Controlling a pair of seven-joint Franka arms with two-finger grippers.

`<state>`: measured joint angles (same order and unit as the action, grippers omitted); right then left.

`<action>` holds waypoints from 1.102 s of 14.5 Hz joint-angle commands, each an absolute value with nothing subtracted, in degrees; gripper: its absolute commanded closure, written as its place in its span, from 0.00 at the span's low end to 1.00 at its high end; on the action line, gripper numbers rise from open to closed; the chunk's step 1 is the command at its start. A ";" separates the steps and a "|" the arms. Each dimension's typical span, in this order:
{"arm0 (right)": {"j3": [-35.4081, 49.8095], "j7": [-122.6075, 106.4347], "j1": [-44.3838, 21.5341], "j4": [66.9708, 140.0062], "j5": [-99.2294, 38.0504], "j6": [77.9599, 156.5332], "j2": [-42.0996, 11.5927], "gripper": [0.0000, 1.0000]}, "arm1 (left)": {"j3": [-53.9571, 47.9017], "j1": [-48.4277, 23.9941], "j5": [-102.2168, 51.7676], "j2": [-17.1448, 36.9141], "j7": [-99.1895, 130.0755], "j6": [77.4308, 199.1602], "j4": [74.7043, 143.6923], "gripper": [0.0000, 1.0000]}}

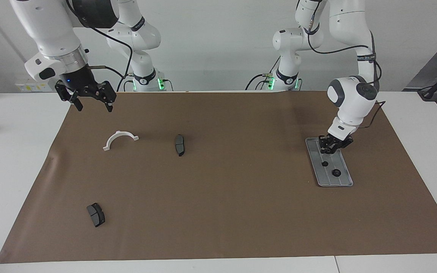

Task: Place bearing gear from tray to pile
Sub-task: 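Close the left gripper on the black gear in the tray, then carry the gear to mid-table with the left gripper while the right gripper approaches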

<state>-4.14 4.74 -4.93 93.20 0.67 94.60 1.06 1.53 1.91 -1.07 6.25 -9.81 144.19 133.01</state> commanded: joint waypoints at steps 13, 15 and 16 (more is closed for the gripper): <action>-3.78 3.87 -4.75 94.66 0.09 93.60 2.81 0.00 | 0.97 -17.03 -0.26 7.46 4.98 136.93 117.44 1.00; -3.78 3.87 -4.75 93.96 0.17 93.08 2.64 0.00 | 0.97 -21.25 -0.18 11.23 11.22 136.85 112.70 1.00; -3.78 3.87 -4.66 92.91 0.09 91.95 2.20 0.00 | 0.97 -23.10 -0.18 13.25 13.95 136.85 110.41 1.00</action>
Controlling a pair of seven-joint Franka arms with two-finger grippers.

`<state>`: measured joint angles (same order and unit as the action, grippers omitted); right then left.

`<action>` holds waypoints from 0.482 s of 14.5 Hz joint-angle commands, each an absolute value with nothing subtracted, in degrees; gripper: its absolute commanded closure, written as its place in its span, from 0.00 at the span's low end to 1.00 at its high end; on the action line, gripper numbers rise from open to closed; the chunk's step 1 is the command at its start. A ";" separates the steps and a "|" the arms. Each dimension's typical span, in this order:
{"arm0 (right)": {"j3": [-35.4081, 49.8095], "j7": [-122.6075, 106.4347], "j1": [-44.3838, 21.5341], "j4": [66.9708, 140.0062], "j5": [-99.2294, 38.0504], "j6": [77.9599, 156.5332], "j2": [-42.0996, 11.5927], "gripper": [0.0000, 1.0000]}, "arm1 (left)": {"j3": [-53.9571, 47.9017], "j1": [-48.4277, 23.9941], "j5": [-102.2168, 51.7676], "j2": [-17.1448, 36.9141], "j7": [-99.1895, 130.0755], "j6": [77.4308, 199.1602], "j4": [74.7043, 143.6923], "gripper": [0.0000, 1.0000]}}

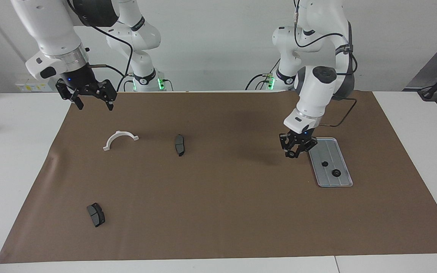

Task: Place bearing gear from tray to pile
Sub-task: 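Carry the gear to mid-table with the left gripper while the right gripper approaches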

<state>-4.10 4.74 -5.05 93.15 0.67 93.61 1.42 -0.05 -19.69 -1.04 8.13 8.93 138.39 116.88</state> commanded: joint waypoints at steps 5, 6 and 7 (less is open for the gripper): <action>-3.69 6.66 -5.27 93.77 0.00 92.02 2.28 0.00 | 1.23 -32.33 0.09 27.22 26.00 133.43 94.08 1.00; -3.69 7.38 -5.45 94.04 0.09 92.11 2.29 0.00 | 1.14 -33.04 1.22 29.33 28.19 133.42 91.78 1.00; -3.69 7.21 -5.45 94.22 0.09 92.81 2.20 0.00 | 1.14 -33.83 2.27 30.14 30.30 133.94 90.97 1.00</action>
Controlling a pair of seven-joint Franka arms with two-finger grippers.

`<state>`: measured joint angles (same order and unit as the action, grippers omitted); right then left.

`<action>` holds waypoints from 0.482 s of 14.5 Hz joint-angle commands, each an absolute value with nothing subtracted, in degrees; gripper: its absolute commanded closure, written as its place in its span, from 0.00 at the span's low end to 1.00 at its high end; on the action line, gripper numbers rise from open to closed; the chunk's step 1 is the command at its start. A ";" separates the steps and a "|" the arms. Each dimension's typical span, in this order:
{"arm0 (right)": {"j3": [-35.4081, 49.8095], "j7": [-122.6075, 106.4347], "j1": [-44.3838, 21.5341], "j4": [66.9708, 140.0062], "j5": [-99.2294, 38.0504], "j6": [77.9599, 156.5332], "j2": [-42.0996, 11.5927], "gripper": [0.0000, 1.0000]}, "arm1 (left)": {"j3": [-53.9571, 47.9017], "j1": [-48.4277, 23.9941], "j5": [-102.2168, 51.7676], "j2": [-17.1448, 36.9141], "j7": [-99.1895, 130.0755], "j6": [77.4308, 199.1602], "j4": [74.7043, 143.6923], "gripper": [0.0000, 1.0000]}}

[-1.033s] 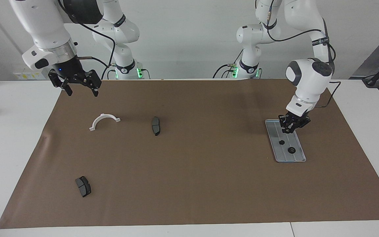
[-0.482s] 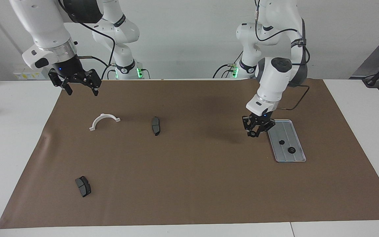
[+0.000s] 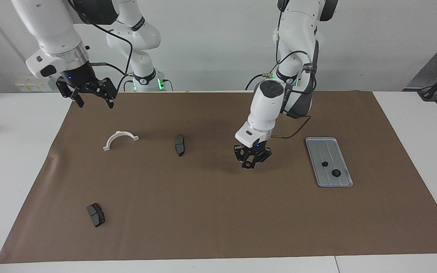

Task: Place bearing gear from tray to pile
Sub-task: 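Carry the gear to mid-table with the left gripper while the right gripper approaches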

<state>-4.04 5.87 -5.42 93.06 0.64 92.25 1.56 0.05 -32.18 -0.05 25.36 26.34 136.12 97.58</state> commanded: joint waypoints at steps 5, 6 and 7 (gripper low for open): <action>-3.69 8.43 -10.27 95.71 -0.09 99.91 -1.91 0.00 | 0.79 -35.07 0.36 31.81 30.94 139.30 90.62 1.00; -3.69 9.13 -11.07 95.71 -0.09 102.11 -4.02 0.00 | 0.79 -35.07 -0.61 31.90 30.94 140.52 90.53 1.00; -3.69 9.66 -11.94 95.63 -0.09 104.04 -5.87 0.00 | 0.70 -35.07 -1.40 32.51 30.85 142.54 90.61 1.00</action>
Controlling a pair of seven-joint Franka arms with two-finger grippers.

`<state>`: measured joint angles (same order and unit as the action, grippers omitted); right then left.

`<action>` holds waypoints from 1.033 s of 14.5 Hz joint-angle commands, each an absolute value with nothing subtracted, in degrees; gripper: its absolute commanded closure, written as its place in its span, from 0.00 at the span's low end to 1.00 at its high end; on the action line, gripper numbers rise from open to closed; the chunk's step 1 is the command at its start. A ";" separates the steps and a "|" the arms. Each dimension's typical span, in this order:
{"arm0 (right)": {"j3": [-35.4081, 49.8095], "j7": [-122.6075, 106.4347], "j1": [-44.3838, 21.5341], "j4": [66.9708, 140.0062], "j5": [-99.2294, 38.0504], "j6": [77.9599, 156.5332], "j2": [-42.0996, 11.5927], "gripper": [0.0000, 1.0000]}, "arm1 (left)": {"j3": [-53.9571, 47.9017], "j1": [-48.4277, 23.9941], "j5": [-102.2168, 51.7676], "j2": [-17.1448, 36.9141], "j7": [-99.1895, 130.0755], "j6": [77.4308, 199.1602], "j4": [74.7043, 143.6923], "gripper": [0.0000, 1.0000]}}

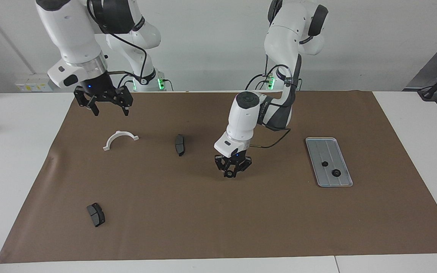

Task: Place bearing gear from tray to pile
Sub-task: 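Carry the gear to mid-table with the left gripper while the right gripper approaches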

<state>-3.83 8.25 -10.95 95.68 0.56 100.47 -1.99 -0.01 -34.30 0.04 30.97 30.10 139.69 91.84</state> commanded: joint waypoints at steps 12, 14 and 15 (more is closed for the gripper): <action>-3.60 15.03 -15.91 94.84 -1.41 122.33 -18.28 0.00 | 1.41 -32.97 -4.57 32.53 30.67 140.74 86.92 0.00; -3.52 16.78 -18.27 93.35 -3.07 125.84 -21.25 0.00 | 1.41 -30.25 -4.40 28.41 29.10 135.81 89.37 0.00; -3.52 17.66 -19.15 92.90 -3.34 127.51 -22.40 0.00 | 1.41 -29.28 -4.39 26.13 27.09 135.44 92.08 0.00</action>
